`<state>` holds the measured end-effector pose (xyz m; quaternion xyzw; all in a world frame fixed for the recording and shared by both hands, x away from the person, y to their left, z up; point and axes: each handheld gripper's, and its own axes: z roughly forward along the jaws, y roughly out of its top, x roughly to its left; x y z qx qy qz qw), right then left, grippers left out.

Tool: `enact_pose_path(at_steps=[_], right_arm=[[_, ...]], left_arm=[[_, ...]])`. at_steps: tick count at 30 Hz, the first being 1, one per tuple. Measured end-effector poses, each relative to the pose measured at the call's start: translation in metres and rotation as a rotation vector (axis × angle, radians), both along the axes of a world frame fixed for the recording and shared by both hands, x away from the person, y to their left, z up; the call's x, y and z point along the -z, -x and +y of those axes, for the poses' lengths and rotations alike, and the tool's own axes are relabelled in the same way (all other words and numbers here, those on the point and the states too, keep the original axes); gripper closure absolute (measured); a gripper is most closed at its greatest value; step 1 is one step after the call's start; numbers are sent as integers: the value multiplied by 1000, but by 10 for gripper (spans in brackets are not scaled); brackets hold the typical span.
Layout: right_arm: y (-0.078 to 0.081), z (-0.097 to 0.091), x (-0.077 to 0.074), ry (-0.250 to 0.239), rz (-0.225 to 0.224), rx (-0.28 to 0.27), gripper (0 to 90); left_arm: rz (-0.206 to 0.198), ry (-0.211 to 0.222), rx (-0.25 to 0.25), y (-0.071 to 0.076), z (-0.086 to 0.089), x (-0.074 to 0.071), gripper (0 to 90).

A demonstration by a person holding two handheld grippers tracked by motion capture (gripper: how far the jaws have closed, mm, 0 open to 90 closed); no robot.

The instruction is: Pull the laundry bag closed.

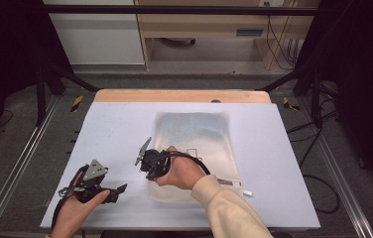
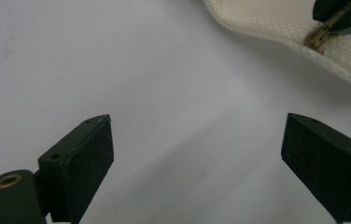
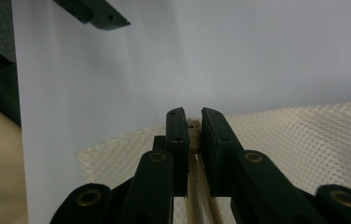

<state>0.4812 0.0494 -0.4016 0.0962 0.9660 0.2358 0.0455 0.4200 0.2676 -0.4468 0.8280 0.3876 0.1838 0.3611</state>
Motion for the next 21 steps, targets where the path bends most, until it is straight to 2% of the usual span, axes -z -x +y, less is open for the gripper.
enact_pose_path(at_steps=[2, 4, 10, 17, 21], right_arm=[[0, 0, -3, 1, -6, -1, 820], [-1, -1, -8, -6, -9, 1, 819], [-1, -1, -10, 0, -9, -1, 820], [-1, 0, -13, -3, -12, -3, 820], [-1, -1, -14, -3, -6, 0, 820]], left_arm=[[1, 12, 6, 0, -4, 0, 94], [-17, 25, 12, 1, -7, -2, 96], [-44, 74, 29, 4, -10, -8, 123], [-31, 137, 66, 5, -20, -11, 159], [-6, 171, 89, 5, -28, -10, 171]])
